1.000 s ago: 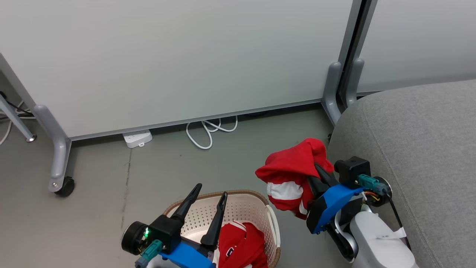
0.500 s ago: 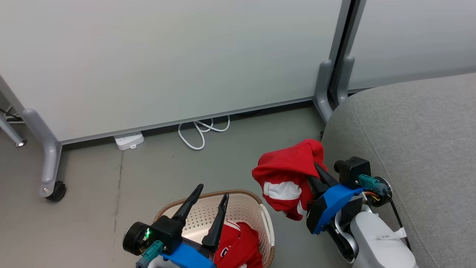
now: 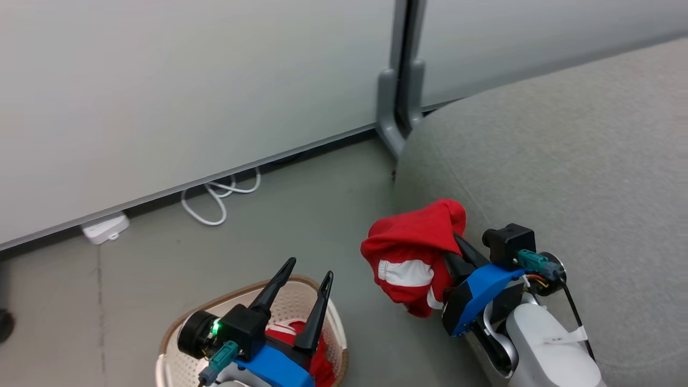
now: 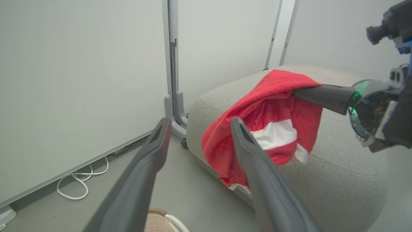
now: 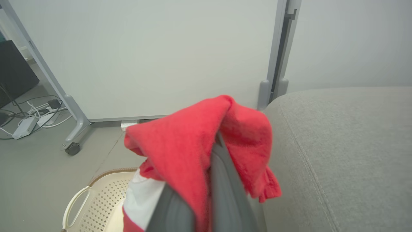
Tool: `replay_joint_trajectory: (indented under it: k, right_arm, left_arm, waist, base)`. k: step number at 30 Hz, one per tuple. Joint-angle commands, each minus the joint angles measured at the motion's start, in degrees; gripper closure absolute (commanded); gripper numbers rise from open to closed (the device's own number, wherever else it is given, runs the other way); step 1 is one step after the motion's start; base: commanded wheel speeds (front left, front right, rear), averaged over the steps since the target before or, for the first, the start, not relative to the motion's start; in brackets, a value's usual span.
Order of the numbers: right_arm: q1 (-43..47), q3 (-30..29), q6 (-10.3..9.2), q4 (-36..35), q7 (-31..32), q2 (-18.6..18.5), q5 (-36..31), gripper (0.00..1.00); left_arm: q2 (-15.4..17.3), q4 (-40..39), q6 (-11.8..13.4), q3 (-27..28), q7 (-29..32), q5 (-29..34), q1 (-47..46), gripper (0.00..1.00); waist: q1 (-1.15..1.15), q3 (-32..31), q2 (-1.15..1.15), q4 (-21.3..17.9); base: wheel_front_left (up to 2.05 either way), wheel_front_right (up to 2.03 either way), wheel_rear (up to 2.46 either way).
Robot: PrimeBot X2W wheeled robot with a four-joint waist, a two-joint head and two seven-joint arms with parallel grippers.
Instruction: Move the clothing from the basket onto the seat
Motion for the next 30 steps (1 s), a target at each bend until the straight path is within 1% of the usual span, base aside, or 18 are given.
replay_joint_trajectory:
  k: [1, 2, 3, 7, 17, 23, 30]
  right_arm:
    - [-0.1, -0.1, 0.03, -0.3, -0.2, -0.1, 0.3, 1.00]
    - [0.0, -0.2, 0.03, -0.4, -0.3, -0.1, 0.5, 1.00]
    - [0.0, -0.2, 0.03, -0.4, -0.4, -0.1, 0.7, 1.00]
    - [-0.3, -0.1, 0.03, -0.5, -0.8, -0.1, 1.4, 1.00]
    - [-0.3, 0.0, 0.03, 0.0, -1.8, -0.1, 2.3, 1.00]
    - [0.3, -1.1, 0.03, 0.2, -2.5, -0.1, 2.3, 1.00]
    - [0.3, -1.0, 0.03, 0.5, -3.1, -0.1, 3.0, 1.00]
  left_arm:
    - [0.3, 0.1, -0.1, -0.2, -0.3, 0.6, -0.8, 0.00]
    - [0.3, 0.1, -0.1, -0.2, -0.3, 0.6, -0.9, 0.00]
    - [0.4, 0.3, -0.1, -0.1, -0.3, 0.9, -1.2, 0.00]
    - [0.7, 0.5, -0.1, -0.4, -0.3, 1.0, -1.4, 0.00]
    - [1.1, 0.7, -0.1, -0.9, -0.3, 1.2, -2.0, 0.00]
    - [1.4, 1.3, -0.1, -2.4, -0.3, 0.6, -3.1, 0.00]
    - [2.5, 1.7, -0.1, -3.1, -0.3, -0.4, -4.0, 0.00]
  waist:
    - [0.00, 1.0, 0.00, -3.8]
    - [0.00, 1.1, 0.00, -4.8]
    - [0.00, 1.4, 0.00, -6.7]
    - [0.00, 1.8, 0.00, -10.2]
    - [0.00, 3.5, 0.00, -16.5]
    - [0.00, 4.4, 0.00, -16.8]
    - [0.00, 4.9, 0.00, -16.9]
  base:
    - [0.00, 0.00, 0.00]
    - [0.00, 0.00, 0.00]
    - [0.00, 0.00, 0.00]
    - [0.00, 0.00, 0.00]
    - [0.00, 0.00, 0.00]
    - [0.00, 0.00, 0.00]
    - [0.00, 0.00, 0.00]
